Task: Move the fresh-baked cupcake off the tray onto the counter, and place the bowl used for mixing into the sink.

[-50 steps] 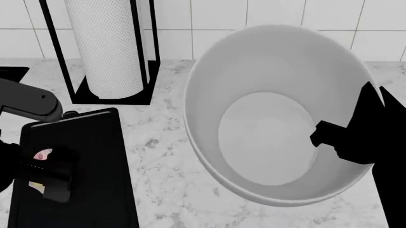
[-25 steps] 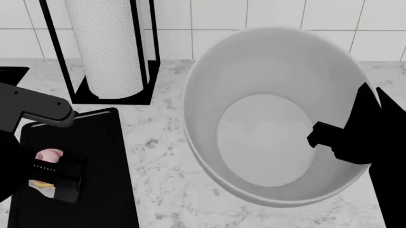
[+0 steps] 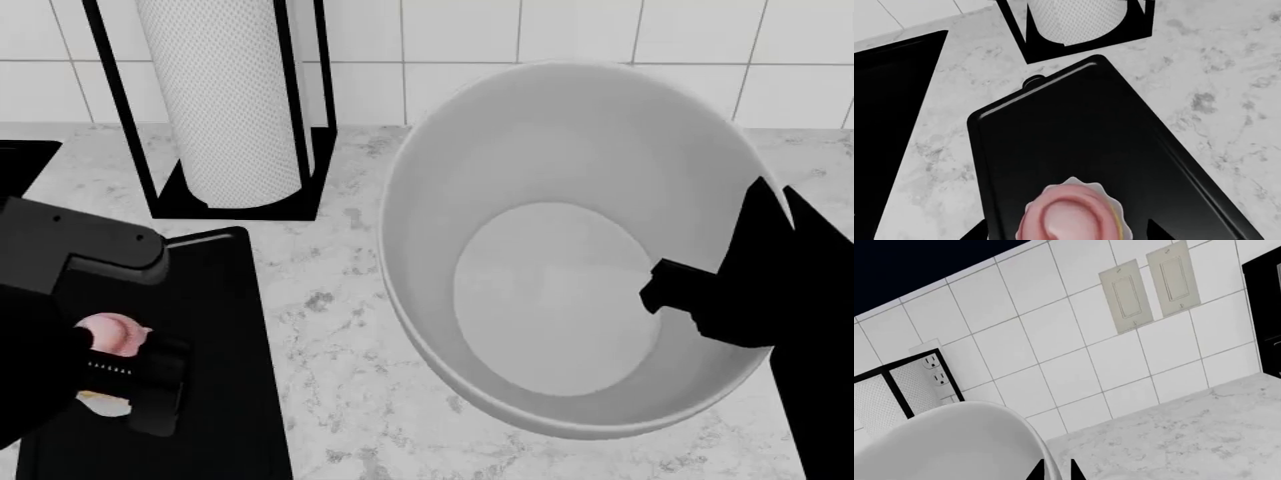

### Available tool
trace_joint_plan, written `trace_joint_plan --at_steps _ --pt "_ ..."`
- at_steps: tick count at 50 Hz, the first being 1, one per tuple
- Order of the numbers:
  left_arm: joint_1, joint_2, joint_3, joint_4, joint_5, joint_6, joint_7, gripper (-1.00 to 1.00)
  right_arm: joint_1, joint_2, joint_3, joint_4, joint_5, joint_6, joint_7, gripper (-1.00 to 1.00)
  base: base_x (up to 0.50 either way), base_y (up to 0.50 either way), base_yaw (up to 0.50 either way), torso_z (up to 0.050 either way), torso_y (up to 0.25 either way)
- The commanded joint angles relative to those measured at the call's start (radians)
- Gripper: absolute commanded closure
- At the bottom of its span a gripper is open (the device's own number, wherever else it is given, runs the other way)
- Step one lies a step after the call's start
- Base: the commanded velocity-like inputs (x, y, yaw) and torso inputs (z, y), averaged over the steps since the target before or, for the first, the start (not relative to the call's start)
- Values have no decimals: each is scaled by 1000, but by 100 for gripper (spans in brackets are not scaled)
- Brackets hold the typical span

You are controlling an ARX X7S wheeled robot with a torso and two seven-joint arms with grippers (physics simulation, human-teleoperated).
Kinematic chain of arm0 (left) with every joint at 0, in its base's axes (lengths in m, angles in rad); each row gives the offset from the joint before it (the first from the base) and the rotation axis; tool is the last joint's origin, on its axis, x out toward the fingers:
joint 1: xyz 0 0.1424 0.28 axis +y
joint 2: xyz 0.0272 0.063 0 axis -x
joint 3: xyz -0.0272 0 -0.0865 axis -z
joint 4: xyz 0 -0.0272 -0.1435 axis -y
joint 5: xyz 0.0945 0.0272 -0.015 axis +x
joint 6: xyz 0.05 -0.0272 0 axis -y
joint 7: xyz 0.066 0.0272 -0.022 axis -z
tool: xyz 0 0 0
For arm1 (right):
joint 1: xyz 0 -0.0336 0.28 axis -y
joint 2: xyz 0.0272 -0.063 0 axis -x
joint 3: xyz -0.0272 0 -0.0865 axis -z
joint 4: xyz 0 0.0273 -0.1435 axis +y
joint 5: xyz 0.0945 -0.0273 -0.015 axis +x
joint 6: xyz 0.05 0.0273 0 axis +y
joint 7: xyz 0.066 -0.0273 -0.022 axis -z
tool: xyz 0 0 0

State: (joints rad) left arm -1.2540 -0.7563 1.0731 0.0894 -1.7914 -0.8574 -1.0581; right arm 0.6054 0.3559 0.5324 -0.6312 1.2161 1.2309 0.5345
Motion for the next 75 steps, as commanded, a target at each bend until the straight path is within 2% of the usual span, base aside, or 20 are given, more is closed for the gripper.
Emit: trace_joint_plan --at_steps 1,17,18,24,31,38,46,52,61,70,75 --pt "19 9 9 -35 35 17 25 -100 7 6 -5 -4 20 -7 80 100 0 0 0 0 0" --pt "45 28 27 -58 45 19 51 -100 1 12 -9 -1 25 -21 84 100 0 0 0 0 0" --pt "46 30 29 -60 48 19 51 100 1 12 -10 -3 27 -22 85 100 0 0 0 0 10" --pt "51 34 32 -57 49 19 56 100 -4 16 -13 1 21 -29 80 100 2 0 0 0 0" --pt "22 -7 -5 39 2 23 2 100 -9 19 -17 0 22 -35 79 100 0 0 0 0 0" --pt "-96 -65 -79 182 -131 4 -95 100 -5 21 -23 1 26 -37 84 100 0 0 0 0 0" --pt "-210 45 -60 137 -144 -59 -100 100 -3 32 -13 -3 44 -39 92 100 0 0 0 0 0" --pt "-280 168 -38 47 -95 -86 -43 100 -18 44 24 -6 64 -49 95 100 0 0 0 0 0" --pt "-366 343 25 -183 56 -115 132 100 -36 55 52 -13 76 -64 89 100 0 0 0 0 1" --pt "-370 490 93 -390 160 -101 316 100 -53 46 45 -16 58 -83 74 100 0 0 0 0 0" --pt "-352 545 127 -470 201 -89 405 100 -60 46 43 -15 49 -91 71 100 0 0 0 0 2"
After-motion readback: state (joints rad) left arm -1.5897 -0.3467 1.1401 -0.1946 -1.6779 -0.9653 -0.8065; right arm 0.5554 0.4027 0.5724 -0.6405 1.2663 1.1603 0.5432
